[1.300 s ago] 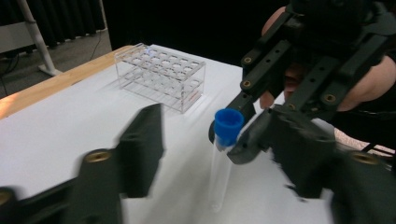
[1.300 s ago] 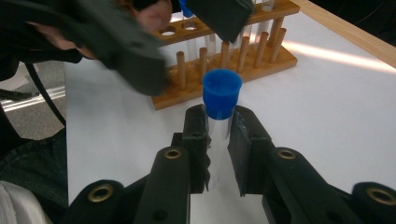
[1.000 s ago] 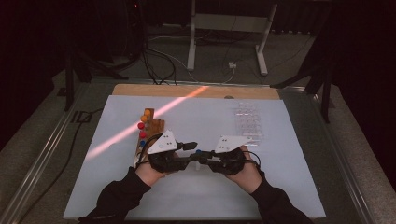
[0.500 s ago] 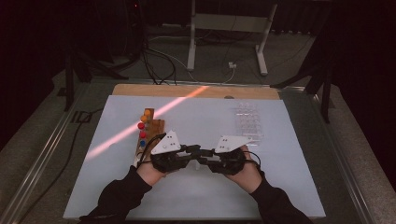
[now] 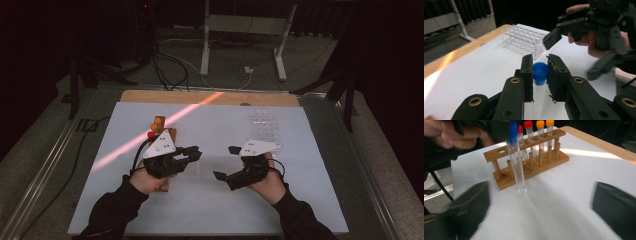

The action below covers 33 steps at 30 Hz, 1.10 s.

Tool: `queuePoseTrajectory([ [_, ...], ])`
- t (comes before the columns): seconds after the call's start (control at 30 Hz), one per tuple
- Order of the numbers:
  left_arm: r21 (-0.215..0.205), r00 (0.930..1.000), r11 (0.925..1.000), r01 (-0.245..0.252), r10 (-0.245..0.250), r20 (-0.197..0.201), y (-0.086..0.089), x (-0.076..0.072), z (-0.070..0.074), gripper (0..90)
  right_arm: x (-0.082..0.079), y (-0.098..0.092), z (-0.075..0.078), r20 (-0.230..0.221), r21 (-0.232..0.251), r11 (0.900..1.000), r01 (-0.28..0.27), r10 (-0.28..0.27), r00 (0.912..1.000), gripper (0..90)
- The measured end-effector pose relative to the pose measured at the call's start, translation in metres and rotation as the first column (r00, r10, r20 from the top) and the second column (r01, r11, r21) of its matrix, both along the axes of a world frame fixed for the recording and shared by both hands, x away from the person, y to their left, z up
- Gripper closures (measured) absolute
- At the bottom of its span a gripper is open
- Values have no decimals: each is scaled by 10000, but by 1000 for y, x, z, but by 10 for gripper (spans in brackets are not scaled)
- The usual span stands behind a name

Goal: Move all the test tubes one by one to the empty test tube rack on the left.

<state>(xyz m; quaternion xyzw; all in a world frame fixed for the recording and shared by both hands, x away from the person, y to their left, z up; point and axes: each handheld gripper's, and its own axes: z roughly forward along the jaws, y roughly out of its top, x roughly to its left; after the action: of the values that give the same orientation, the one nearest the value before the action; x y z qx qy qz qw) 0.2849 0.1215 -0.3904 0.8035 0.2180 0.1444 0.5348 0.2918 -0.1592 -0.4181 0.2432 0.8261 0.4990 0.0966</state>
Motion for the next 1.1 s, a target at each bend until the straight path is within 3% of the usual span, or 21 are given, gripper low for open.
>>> queuePoseTrajectory([
  [0.5,-102,9920,9936,-1128,1132,563,48,-12,21,767,1,-14,2,216,190,9989,439,-443,9988,0],
  [1.1,-117,9696,9714,-2373,2376,588,97,-23,20,767,-1,-15,4,315,177,9995,270,-275,9991,0],
])
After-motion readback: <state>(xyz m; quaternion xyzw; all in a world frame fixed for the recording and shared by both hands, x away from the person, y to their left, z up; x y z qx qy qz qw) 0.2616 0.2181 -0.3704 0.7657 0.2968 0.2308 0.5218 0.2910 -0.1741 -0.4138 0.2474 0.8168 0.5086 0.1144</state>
